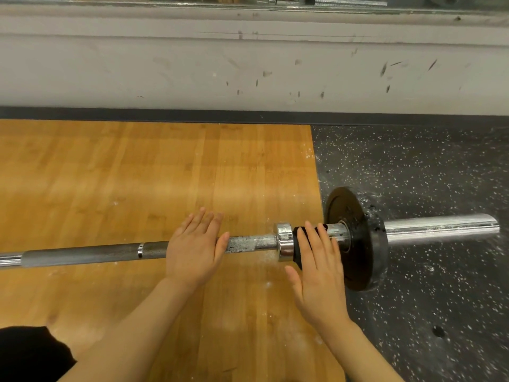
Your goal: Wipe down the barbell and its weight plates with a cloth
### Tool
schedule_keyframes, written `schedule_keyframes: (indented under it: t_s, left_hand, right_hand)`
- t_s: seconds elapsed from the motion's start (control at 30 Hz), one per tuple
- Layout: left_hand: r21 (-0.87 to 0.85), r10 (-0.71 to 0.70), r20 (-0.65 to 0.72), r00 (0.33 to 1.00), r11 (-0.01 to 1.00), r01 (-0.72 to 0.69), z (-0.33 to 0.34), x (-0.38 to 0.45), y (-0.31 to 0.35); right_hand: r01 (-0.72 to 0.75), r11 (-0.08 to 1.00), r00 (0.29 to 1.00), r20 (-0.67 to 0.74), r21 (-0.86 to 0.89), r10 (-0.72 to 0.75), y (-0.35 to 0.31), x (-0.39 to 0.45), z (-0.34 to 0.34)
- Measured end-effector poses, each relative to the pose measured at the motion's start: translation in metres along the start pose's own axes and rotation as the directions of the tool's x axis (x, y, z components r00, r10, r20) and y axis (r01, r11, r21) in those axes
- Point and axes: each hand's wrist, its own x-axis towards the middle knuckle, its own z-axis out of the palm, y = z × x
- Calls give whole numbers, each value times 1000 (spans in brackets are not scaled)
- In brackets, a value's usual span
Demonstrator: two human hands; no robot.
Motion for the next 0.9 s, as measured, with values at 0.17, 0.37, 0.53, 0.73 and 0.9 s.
schedule_keyframes:
  t_s: [0.17,0.37,0.53,0.73,0.9]
  left_hand:
    - [-3,10,-4,1000,1000,-10,1,0,-1]
    - [-16,6,-22,1000,1000,-6,3,4,-4]
    - [-15,8,-24,1000,1000,-8,4,1,-3]
    - [-27,-1,-22,1000,1000,1,3,3,-6]
    - [-23,10,-27,1000,1000,-11,4,3,-5]
  right_hand:
    - [19,1000,1000,-16,-16,-19,-3,26,-5]
    - [4,999,1000,-3,-36,-4,-8,20,-3]
    - [-15,994,999,36,-109,19,-6,10,-1]
    - [-66,990,997,42,-128,71,8,24,-15]
    - [-137,990,991,1,-44,137,4,31,-15]
